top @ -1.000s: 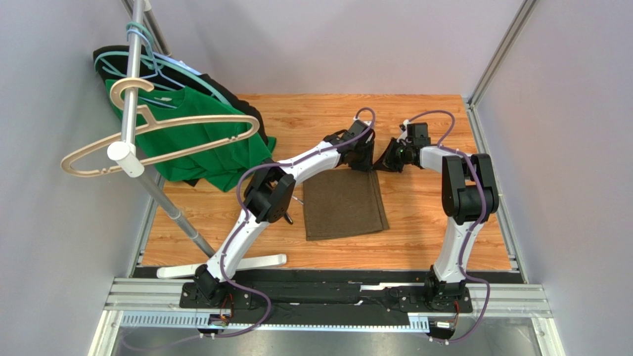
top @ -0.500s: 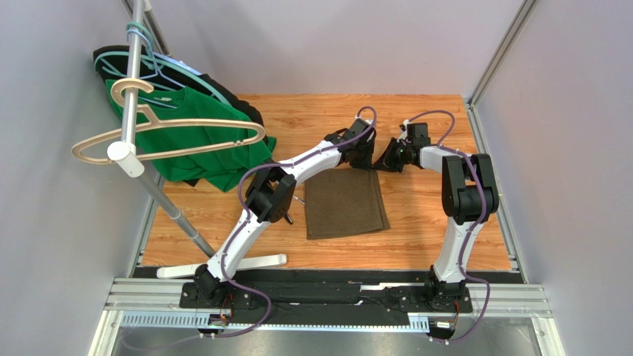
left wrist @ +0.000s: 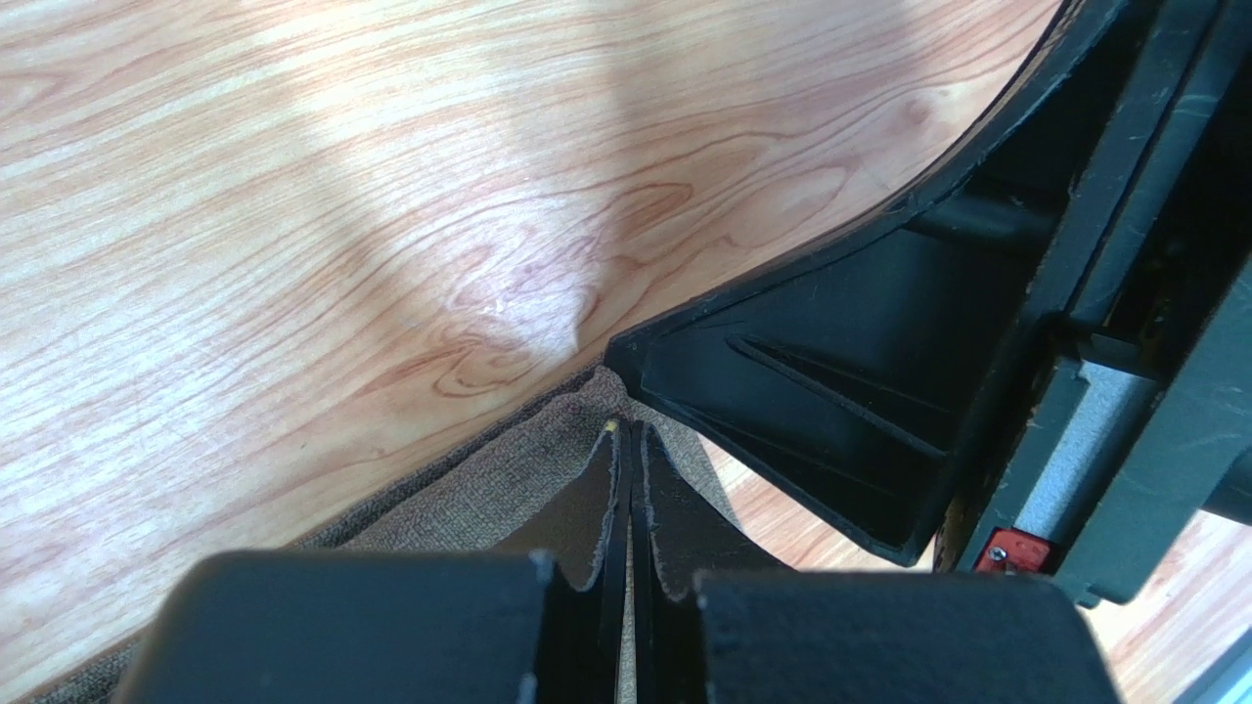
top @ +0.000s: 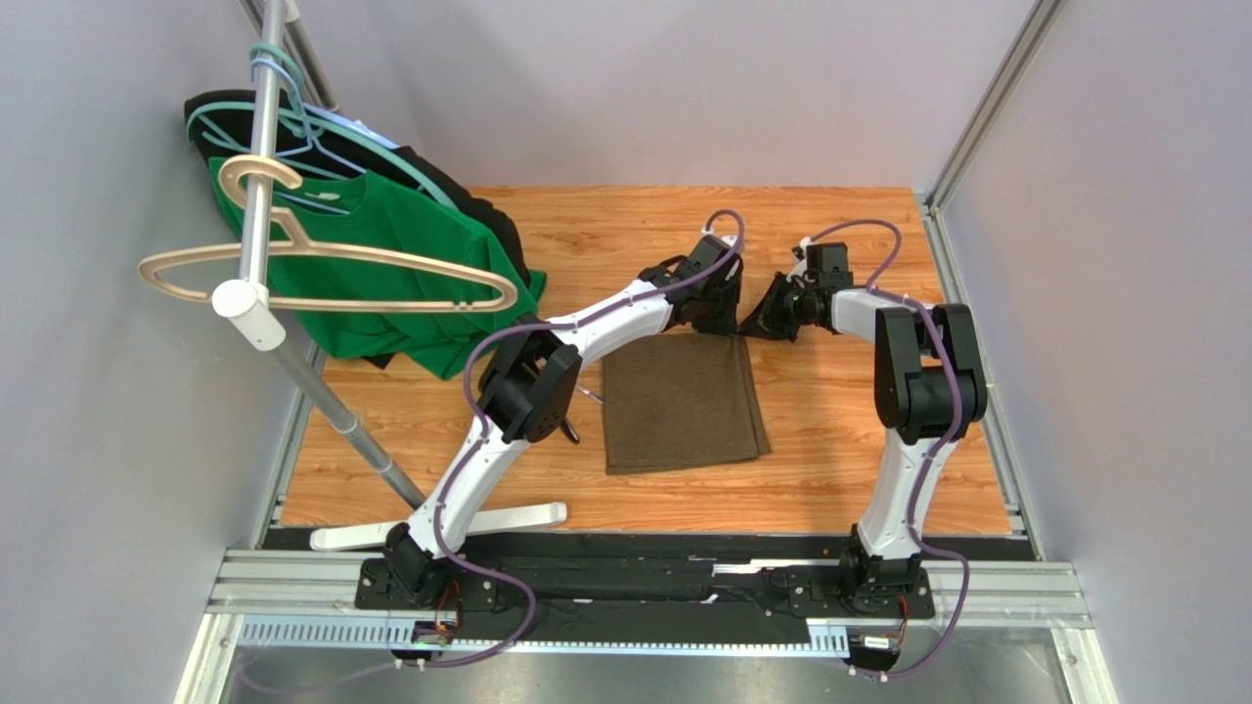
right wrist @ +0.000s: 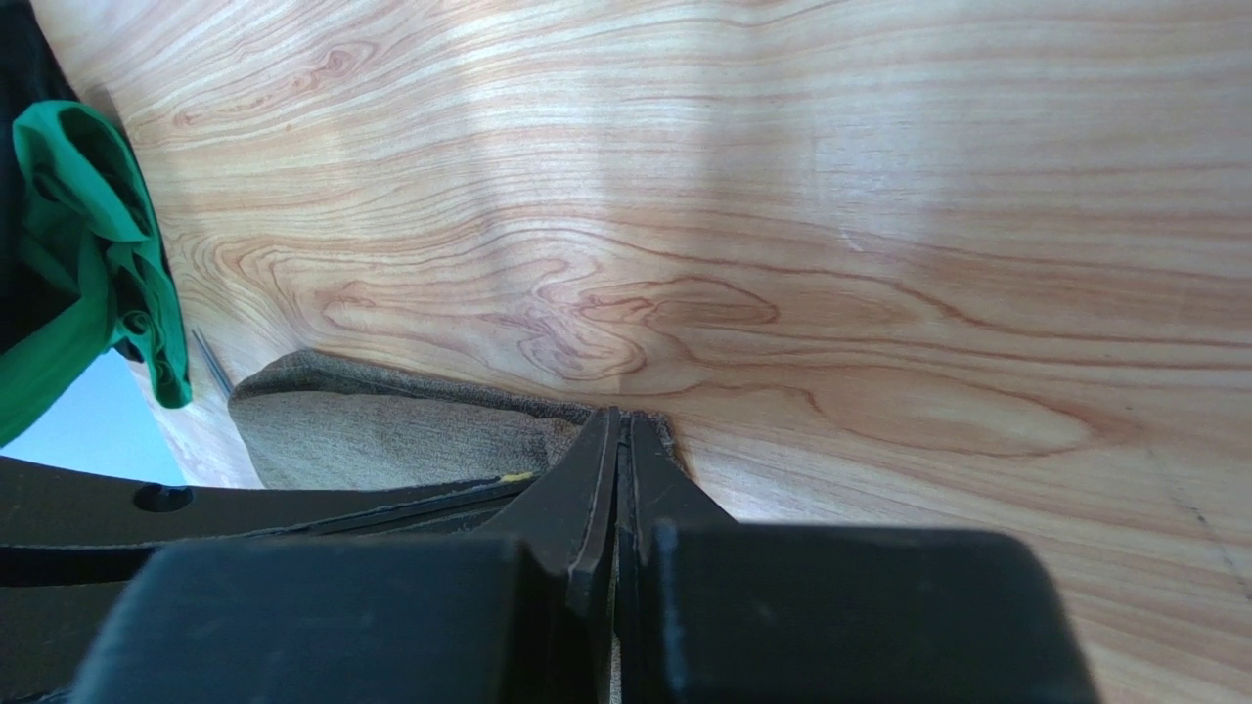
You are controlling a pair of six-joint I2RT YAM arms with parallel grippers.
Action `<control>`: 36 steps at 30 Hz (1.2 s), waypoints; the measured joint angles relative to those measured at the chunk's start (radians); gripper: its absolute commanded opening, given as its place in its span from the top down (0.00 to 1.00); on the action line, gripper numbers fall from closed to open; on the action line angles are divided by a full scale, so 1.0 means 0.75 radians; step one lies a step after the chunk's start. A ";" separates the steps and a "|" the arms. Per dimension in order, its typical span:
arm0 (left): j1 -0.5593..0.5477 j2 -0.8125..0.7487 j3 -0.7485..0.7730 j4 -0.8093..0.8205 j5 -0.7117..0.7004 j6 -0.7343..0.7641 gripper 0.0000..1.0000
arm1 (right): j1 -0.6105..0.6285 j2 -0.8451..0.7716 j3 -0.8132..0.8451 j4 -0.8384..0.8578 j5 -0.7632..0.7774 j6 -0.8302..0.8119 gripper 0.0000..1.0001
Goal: Fold the napkin into a case and place the utensils inside
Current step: Smooth out the upper triangle-folded napkin at the center of the board.
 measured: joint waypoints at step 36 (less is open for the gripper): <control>-0.001 0.002 -0.097 0.220 0.069 -0.015 1.00 | -0.031 -0.043 0.046 -0.310 0.123 -0.009 1.00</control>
